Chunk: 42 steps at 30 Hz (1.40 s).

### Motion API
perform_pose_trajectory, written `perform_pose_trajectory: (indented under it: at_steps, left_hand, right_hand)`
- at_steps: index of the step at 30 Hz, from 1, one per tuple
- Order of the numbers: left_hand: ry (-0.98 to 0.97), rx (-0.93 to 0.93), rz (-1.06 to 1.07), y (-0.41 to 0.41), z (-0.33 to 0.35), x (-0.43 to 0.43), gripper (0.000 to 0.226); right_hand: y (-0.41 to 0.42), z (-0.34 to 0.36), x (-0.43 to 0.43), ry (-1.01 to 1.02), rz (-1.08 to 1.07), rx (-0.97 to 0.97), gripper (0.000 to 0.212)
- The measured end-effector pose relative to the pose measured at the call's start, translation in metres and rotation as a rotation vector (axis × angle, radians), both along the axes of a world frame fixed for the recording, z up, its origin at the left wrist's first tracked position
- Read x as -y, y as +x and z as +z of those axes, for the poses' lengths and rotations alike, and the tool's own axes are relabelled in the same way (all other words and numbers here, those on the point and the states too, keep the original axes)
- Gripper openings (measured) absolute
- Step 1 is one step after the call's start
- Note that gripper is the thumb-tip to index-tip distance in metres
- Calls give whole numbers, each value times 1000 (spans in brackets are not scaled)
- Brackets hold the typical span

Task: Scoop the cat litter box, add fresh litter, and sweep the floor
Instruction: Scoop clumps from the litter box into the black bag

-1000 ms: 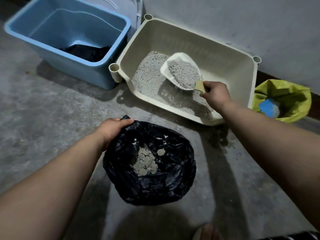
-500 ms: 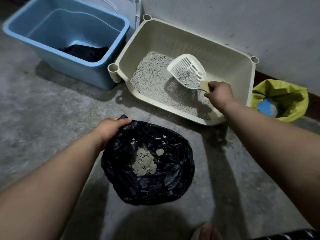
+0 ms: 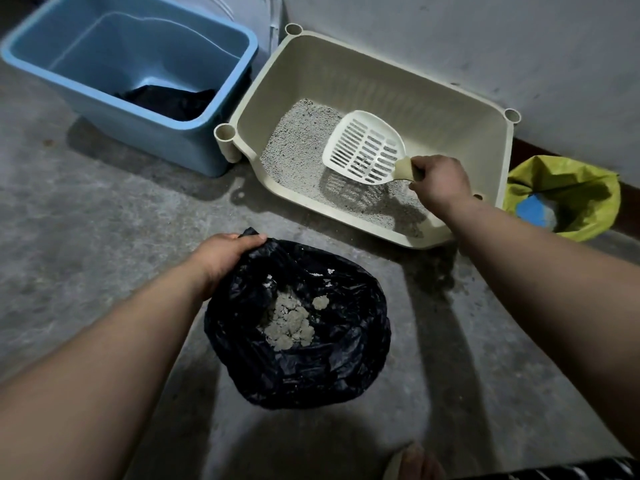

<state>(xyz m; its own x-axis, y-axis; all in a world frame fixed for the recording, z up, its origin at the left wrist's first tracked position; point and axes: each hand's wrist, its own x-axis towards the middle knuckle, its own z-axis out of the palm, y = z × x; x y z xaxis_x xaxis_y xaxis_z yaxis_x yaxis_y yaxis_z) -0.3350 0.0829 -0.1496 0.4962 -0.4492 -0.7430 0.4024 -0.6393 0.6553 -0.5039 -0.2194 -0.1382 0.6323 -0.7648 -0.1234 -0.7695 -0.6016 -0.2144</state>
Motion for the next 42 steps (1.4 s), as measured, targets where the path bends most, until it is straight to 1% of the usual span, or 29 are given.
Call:
perform_pose_trajectory:
  at_steps: [6, 10, 11, 12, 13, 14, 17, 18, 20, 22, 24, 26, 28, 30, 32, 33, 35, 36, 39, 42]
  left_hand:
    - [0, -9, 6, 2, -4, -1, 37]
    - [3, -28, 21, 6, -7, -3, 50]
    - [0, -27, 39, 6, -8, -2, 46]
    - [-6, -25, 61, 7, -9, -2, 36]
    - [-13, -32, 88, 6, -9, -1, 26]
    - [-18, -44, 118, 6, -8, 0, 21]
    - [-41, -87, 217, 8, -9, -1, 19]
    - [-50, -101, 249, 9, -9, -1, 18]
    - [-56, -132, 288, 10, -9, -2, 19]
    - [-59, -160, 287, 9, -7, -3, 20]
    - [-59, -164, 279, 8, -6, -2, 20]
    - [-72, -163, 268, 7, -6, -1, 18]
    - [-89, -156, 247, 6, -4, 1, 15]
    - [-96, -136, 253, 8, -5, 1, 13]
    - [-97, -122, 237, 9, -6, -1, 9]
    - [-95, -124, 214, 8, -6, -1, 6]
    - [-88, -125, 184, 7, -6, -1, 7]
    - [-84, -120, 183, 8, -7, -2, 8]
    - [-79, -131, 168, 8, -5, -4, 8]
    - [-70, -128, 177, 10, -6, -4, 9]
  right_hand:
    - [2, -2, -2, -5, 19, -2, 14]
    - [3, 5, -9, -58, 96, 33, 28]
    - [4, 7, -13, -73, 137, 47, 32]
    - [4, 9, -18, -91, 185, 72, 36]
    - [3, 10, -25, -111, 235, 113, 38]
    - [2, 11, -31, -128, 286, 172, 38]
    - [-4, 9, -55, -136, 458, 344, 33]
    - [-7, 7, -64, -133, 536, 358, 30]
    - [-12, -3, -78, -163, 698, 299, 26]
    - [-18, -16, -88, -235, 784, 219, 30]
    - [-19, -22, -93, -299, 797, 227, 31]
    - [-15, -21, -97, -367, 834, 204, 24]
    - [-9, -18, -99, -419, 848, 190, 22]
    - [-4, -13, -103, -386, 822, 165, 24]
    - [-1, -12, -106, -327, 788, 17, 23]
    - [-1, -10, -106, -329, 777, -17, 22]
    - [-1, -9, -101, -356, 756, 62, 22]
    - [0, -9, -100, -349, 735, 70, 21]
    - [-3, -12, -92, -372, 733, 22, 21]
    - [-6, -16, -90, -313, 709, 48, 21]
